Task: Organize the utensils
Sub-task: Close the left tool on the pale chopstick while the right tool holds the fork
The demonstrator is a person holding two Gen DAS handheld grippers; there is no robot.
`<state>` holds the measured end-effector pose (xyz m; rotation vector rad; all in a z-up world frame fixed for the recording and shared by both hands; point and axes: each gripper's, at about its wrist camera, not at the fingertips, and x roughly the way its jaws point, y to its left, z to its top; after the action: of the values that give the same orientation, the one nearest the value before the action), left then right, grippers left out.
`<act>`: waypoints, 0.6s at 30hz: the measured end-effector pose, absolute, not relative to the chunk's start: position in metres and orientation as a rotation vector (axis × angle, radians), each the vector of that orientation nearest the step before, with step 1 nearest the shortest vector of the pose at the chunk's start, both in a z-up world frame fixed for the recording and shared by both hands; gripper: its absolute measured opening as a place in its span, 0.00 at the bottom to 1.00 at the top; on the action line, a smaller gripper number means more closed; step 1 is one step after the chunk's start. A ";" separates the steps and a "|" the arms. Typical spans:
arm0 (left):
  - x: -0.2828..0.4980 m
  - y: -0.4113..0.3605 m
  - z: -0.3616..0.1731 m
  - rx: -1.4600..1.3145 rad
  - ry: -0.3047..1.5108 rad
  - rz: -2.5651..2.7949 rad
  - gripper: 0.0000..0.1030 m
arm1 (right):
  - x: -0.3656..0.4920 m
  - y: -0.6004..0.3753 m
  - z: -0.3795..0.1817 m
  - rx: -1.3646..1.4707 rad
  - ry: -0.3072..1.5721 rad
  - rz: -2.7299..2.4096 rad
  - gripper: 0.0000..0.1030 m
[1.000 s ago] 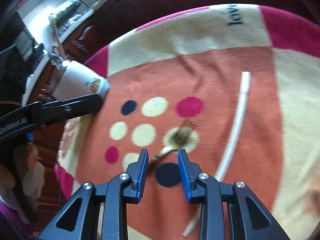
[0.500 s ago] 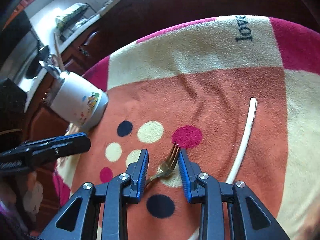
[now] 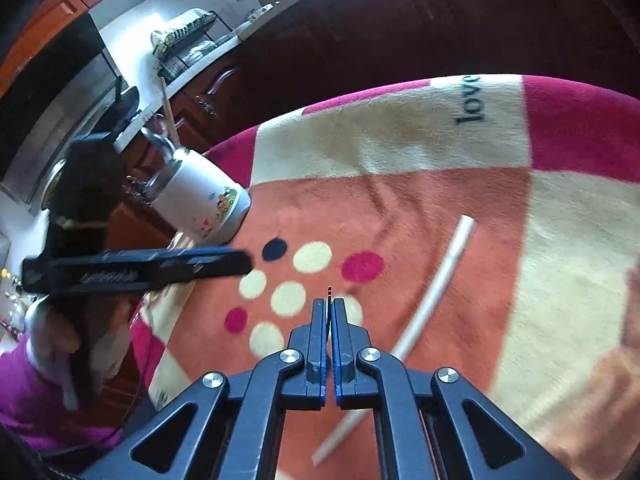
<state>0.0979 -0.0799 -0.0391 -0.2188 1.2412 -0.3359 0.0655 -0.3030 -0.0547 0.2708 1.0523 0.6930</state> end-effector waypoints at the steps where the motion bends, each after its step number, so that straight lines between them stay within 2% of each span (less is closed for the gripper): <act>1: 0.100 -0.090 -0.040 -0.214 1.247 -0.351 0.47 | 0.060 -0.314 -0.054 0.280 1.056 0.689 0.01; 7: 0.123 -0.163 -0.059 -0.164 1.293 -0.402 0.46 | 0.034 -0.376 -0.058 0.368 1.078 0.644 0.01; 9: 0.132 -0.180 -0.068 -0.115 1.304 -0.376 0.38 | 0.026 -0.395 -0.059 0.408 1.076 0.632 0.01; 11: 0.136 -0.195 -0.076 -0.063 1.320 -0.368 0.25 | 0.021 -0.407 -0.060 0.437 1.070 0.625 0.01; 18: 0.137 -0.225 -0.077 0.087 1.278 -0.333 0.24 | 0.011 -0.417 -0.055 0.463 1.040 0.649 0.01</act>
<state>0.1371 -0.2247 -0.0771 0.0869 1.2780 -0.3332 0.0114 -0.4175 -0.0552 0.4634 1.0399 0.6493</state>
